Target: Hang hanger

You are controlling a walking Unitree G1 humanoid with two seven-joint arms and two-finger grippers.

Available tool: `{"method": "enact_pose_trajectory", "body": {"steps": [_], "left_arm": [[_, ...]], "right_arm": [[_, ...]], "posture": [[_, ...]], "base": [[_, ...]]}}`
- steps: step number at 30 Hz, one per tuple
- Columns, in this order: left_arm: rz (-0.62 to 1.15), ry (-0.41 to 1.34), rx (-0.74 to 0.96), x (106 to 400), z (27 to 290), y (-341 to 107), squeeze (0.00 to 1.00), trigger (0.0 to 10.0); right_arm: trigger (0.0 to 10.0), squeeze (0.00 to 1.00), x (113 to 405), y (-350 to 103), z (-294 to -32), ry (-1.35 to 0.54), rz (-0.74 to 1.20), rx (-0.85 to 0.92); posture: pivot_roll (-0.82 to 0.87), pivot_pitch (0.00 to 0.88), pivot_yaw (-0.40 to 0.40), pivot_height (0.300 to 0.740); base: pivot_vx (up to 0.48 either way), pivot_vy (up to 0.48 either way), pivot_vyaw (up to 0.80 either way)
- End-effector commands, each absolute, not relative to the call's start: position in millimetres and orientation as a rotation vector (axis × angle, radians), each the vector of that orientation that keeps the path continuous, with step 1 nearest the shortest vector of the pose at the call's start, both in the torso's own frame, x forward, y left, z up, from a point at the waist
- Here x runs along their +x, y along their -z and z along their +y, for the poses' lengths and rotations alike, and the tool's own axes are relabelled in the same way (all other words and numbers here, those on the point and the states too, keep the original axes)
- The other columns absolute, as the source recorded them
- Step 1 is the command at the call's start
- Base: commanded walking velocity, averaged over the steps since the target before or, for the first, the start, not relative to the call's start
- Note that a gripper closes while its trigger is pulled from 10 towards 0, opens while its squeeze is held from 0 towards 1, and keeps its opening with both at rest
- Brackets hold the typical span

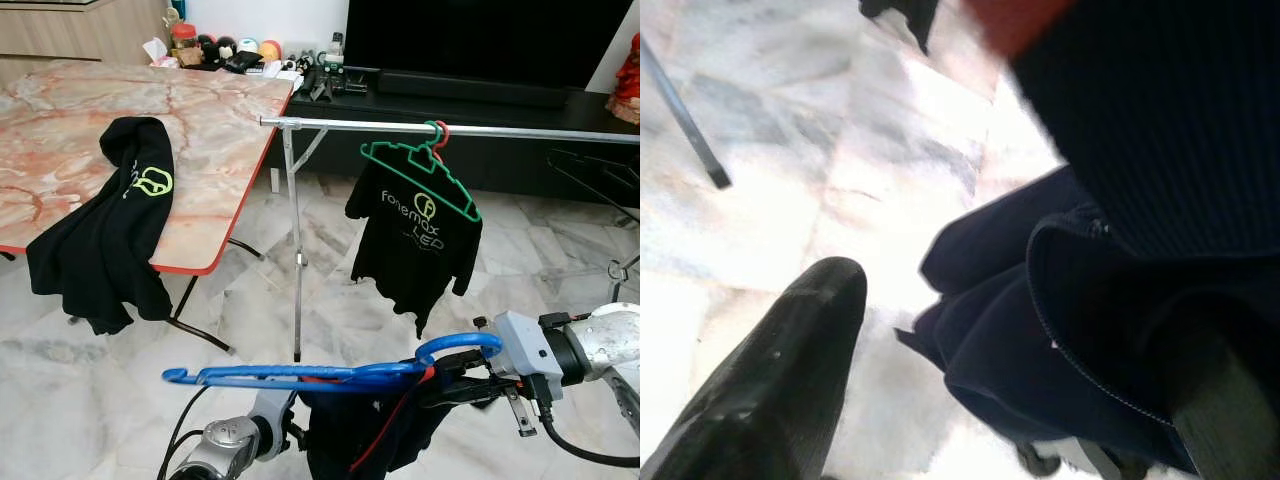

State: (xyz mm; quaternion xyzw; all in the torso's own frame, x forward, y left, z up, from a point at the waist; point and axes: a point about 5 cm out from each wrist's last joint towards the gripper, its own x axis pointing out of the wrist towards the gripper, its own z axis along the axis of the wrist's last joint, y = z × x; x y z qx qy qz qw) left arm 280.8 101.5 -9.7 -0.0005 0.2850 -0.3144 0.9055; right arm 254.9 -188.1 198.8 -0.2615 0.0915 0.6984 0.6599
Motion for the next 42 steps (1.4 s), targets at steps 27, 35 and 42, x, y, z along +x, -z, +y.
{"method": "enact_pose_trajectory", "body": {"steps": [27, 35, 42], "left_arm": [[0.625, 0.594, 0.049, 278, 105, 16, 0.0, 0.0], [0.613, 0.392, 0.069, 285, 122, 15, 0.0, 0.0], [0.6, 0.172, 0.043, 288, 148, 14, 0.0, 0.0]], "right_arm": [[10.0, 0.0, 259, -206, -180, -1.566, 0.143, -0.621], [10.0, 0.0, 261, -196, -186, -1.512, 0.189, -0.638], [10.0, 0.0, 263, -183, -194, -1.431, 0.235, -0.649]], "posture": [[-0.12, 0.089, -0.039, 0.74], [-0.12, 0.095, -0.034, 0.74], [-0.12, 0.101, -0.027, 0.74]], "base": [[0.0, 0.0, 0.0], [0.0, 0.0, 0.0], [0.0, 0.0, 0.0]]}}
